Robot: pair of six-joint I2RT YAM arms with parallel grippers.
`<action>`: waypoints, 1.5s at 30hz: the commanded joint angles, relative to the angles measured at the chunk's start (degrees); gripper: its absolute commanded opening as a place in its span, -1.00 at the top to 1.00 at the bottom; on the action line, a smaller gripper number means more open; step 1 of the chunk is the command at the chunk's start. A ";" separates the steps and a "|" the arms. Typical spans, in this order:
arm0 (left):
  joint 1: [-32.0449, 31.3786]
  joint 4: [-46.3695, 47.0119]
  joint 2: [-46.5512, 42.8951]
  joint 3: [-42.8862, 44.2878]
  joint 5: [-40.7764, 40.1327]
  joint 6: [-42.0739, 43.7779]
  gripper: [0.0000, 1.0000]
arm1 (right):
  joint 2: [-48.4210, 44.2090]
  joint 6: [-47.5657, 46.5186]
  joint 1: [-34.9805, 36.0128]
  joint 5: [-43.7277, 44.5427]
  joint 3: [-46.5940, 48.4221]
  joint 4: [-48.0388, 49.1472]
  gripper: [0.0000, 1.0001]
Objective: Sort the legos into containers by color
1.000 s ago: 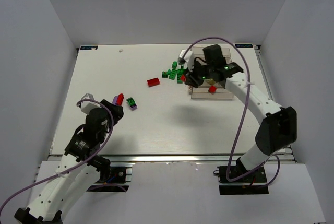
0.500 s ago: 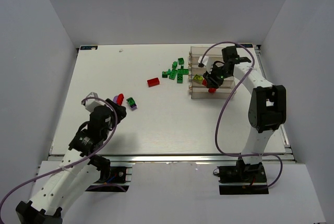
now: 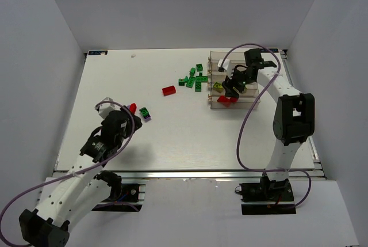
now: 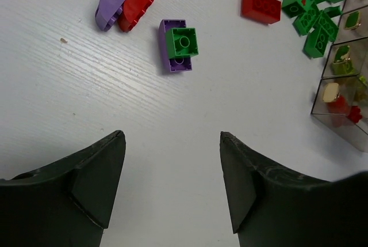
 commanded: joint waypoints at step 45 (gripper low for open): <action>28.04 5.67 62.68 28.29 29.20 36.26 -0.52 | -18.97 15.64 -0.13 -35.02 -12.49 -0.28 -0.28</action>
